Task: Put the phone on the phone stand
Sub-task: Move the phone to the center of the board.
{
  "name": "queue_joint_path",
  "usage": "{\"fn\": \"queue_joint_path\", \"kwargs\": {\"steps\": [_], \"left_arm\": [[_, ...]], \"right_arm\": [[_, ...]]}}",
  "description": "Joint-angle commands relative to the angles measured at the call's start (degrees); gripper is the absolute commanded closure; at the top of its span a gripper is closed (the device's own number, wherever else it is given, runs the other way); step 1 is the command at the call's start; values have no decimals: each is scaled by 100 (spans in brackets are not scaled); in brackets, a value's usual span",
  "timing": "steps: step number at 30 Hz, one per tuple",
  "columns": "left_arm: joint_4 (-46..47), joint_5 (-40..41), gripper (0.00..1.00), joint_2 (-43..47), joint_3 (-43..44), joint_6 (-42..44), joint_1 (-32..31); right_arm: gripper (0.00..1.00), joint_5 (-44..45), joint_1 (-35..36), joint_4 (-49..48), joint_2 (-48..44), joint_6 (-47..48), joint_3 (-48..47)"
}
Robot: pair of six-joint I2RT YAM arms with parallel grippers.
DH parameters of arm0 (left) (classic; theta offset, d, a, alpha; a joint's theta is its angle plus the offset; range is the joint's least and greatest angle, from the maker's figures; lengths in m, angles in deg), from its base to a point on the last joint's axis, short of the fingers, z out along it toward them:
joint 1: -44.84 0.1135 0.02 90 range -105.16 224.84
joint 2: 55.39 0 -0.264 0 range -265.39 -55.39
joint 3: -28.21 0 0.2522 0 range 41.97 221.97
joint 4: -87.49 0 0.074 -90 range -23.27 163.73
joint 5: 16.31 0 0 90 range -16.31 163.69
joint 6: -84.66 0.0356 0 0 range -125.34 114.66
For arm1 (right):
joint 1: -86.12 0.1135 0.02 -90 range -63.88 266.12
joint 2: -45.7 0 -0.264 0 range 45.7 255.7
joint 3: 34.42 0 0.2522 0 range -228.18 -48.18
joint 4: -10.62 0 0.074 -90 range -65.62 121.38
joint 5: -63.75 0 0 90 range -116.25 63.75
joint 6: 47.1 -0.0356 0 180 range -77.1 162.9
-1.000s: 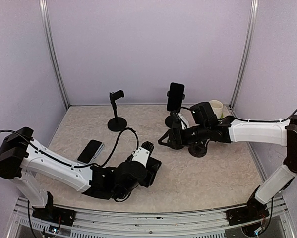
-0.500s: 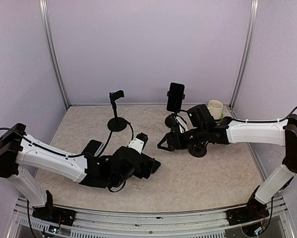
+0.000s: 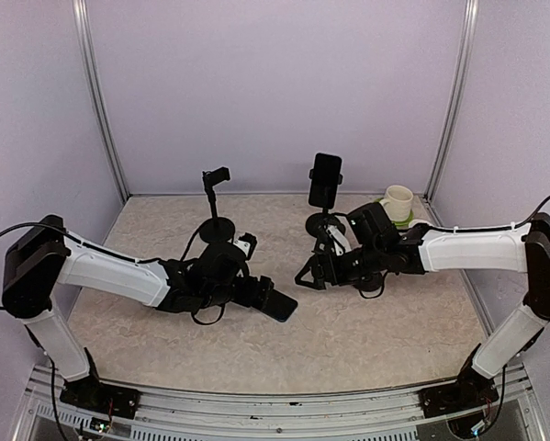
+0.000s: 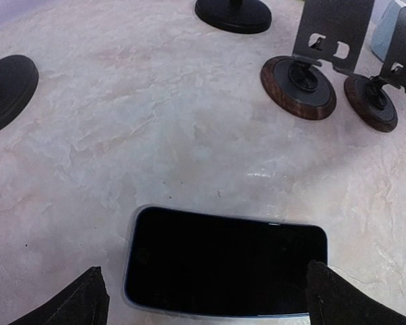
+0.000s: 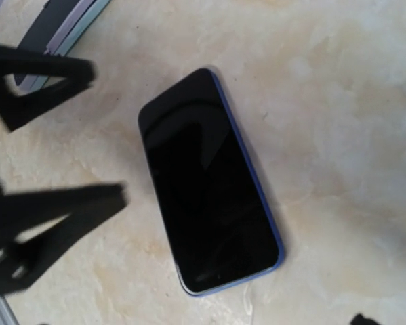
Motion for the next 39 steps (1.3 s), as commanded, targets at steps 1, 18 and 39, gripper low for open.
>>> {"fn": "queue_joint_path", "kwargs": {"steps": [1,18,39], "left_arm": [[71,-937,1,-311,239,-203,448],[220,-1952,1,-1067,295,-441,937],[349,-1384,1,-716,-270,-1102,-670]], "right_arm": [[5,155,53,25,-230,-6,86],[4,235,59,292,-615,238,-87],[0,897,54,959,-1164,913,-633]]}}
